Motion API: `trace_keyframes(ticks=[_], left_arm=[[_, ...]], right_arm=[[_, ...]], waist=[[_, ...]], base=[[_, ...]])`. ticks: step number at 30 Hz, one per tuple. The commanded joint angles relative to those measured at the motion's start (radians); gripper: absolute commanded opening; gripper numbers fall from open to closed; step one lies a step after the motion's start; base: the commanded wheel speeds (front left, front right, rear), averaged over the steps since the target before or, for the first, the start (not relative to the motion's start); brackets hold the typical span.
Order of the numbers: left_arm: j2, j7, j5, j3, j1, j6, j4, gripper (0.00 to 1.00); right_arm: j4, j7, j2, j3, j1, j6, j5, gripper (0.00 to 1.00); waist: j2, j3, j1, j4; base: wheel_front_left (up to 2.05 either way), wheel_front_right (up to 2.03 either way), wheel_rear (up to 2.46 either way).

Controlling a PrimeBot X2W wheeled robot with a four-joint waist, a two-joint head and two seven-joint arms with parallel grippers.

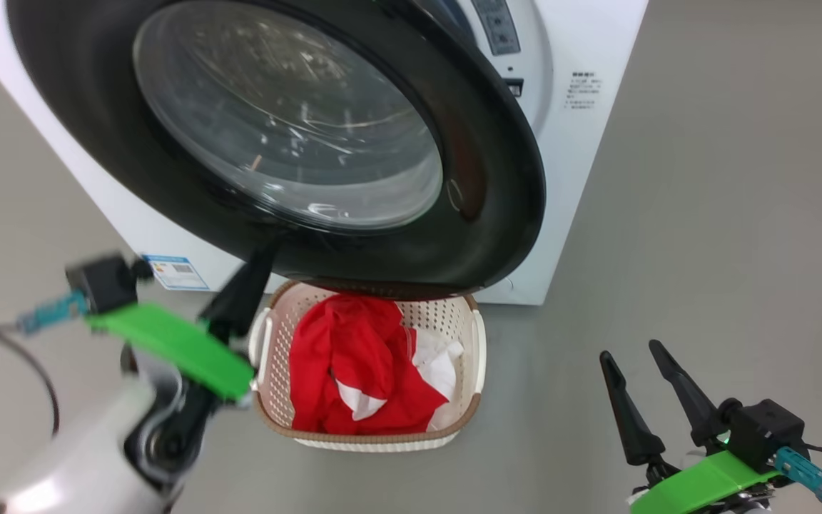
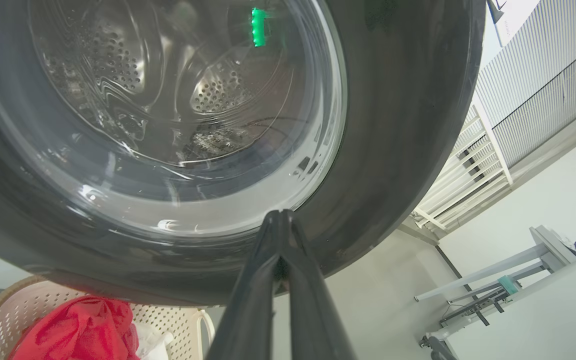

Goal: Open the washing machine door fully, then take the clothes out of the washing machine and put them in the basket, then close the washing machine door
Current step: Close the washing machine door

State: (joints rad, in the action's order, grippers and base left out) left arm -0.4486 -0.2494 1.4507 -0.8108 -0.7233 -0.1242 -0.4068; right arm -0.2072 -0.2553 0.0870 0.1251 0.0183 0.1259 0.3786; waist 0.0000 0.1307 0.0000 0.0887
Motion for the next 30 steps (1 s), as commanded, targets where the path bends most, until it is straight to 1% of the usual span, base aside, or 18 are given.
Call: trace_keyframes(ticks=[1, 3, 7, 9, 12, 15, 18, 20, 24, 30], left_arm=[[-0.043, -0.011, -0.015, 0.053, 0.010, -0.007, 0.015, 0.25], [-0.037, -0.012, -0.030, 0.111, 0.067, -0.007, 0.021, 0.31], [-0.018, -0.012, -0.084, 0.221, 0.186, -0.007, 0.037, 0.32], [-0.009, -0.012, -0.112, 0.264, 0.242, -0.007, 0.046, 0.41], [0.000, -0.012, -0.159, 0.312, 0.316, -0.007, 0.056, 0.50], [0.012, -0.012, -0.200, 0.371, 0.381, -0.007, 0.065, 0.69], [0.019, -0.012, -0.266, 0.410, 0.447, -0.007, 0.072, 0.91], [0.025, -0.012, -0.309, 0.436, 0.487, -0.007, 0.072, 1.00], [0.049, -0.012, -0.361, 0.489, 0.555, -0.007, 0.080, 1.00], [0.071, -0.012, -0.401, 0.541, 0.618, -0.007, 0.103, 1.00]], right_arm=[[0.023, -0.006, 0.012, 0.016, 0.000, 0.005, 0.006, 1.00], [0.024, -0.006, 0.018, 0.011, -0.008, 0.005, 0.009, 1.00], [0.028, -0.006, 0.024, 0.001, -0.021, 0.005, 0.012, 1.00], [0.029, -0.006, 0.026, -0.001, -0.028, 0.005, 0.013, 1.00], [0.030, -0.006, 0.028, -0.010, -0.037, 0.005, 0.014, 1.00], [0.032, -0.006, 0.027, -0.015, -0.046, 0.005, 0.015, 1.00], [0.035, -0.006, 0.027, -0.018, -0.053, 0.005, 0.016, 1.00], [0.036, -0.006, 0.027, -0.020, -0.058, 0.005, 0.016, 1.00], [0.041, -0.006, 0.027, -0.032, -0.068, 0.005, 0.015, 1.00], [0.043, -0.006, 0.033, -0.044, -0.085, 0.005, 0.016, 1.00]], waist=[[0.0000, -0.021, 0.0000, 0.015], [0.0000, -0.028, 0.0000, 0.019], [0.0000, -0.043, 0.0000, 0.022], [0.0000, -0.050, 0.0000, 0.021], [0.0000, -0.059, 0.0000, 0.019], [0.0000, -0.067, 0.0000, 0.008], [0.0000, -0.073, 0.0000, -0.009], [0.0000, -0.075, 0.0000, -0.023], [0.0000, -0.079, 0.0000, -0.049], [0.0000, -0.088, 0.0000, -0.074]], base=[[0.00, 0.00, 0.00], [0.00, 0.00, 0.00], [0.00, 0.00, 0.00], [0.00, 0.00, 0.00], [0.00, 0.00, 0.00], [0.00, 0.00, 0.00], [0.00, 0.00, 0.00], [0.00, 0.00, 0.00], [0.00, 0.00, 0.00], [0.00, 0.00, 0.00]])
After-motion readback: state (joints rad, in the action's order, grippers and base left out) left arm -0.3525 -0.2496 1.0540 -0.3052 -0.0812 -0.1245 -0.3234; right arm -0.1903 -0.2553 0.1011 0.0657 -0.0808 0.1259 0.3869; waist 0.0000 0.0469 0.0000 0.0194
